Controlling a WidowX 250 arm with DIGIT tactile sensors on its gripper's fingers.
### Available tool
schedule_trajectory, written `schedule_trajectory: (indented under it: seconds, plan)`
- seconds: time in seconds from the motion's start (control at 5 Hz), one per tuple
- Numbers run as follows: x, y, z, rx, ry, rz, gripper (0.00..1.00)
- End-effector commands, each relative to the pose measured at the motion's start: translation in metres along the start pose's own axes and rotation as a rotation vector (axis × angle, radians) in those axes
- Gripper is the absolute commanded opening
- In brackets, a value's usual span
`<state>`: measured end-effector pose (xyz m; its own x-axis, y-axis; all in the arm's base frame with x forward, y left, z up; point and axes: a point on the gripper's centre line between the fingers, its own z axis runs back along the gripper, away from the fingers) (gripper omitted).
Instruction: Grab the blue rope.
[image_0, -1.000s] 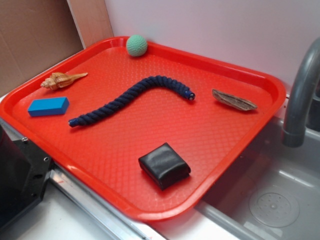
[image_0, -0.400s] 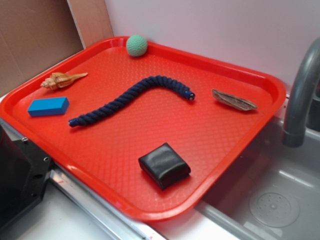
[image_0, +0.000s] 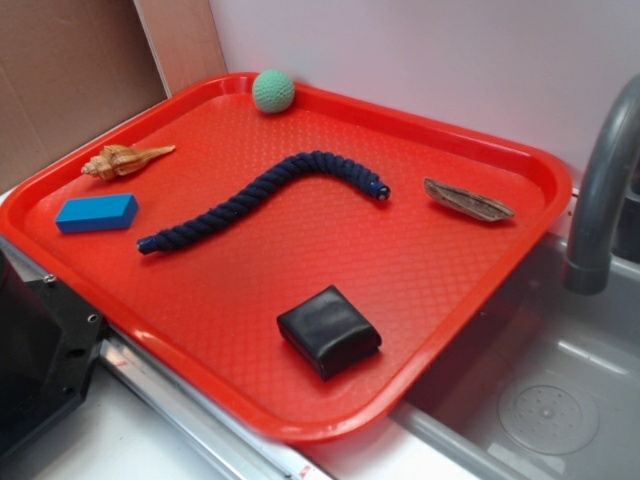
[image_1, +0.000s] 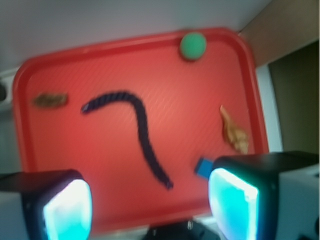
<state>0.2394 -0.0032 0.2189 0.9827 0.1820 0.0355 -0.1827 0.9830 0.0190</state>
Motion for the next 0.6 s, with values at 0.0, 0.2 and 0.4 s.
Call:
schedule_trajectory:
  seconds: [0.0, 0.2, 0.4]
  plan:
    - [0.065, 0.000, -0.074, 0.099, 0.002, -0.491, 1.00]
    - [0.064, -0.007, -0.106, 0.137, 0.022, -0.663, 1.00]
    - [0.043, -0.017, -0.144, 0.142, 0.089, -0.703, 1.00]
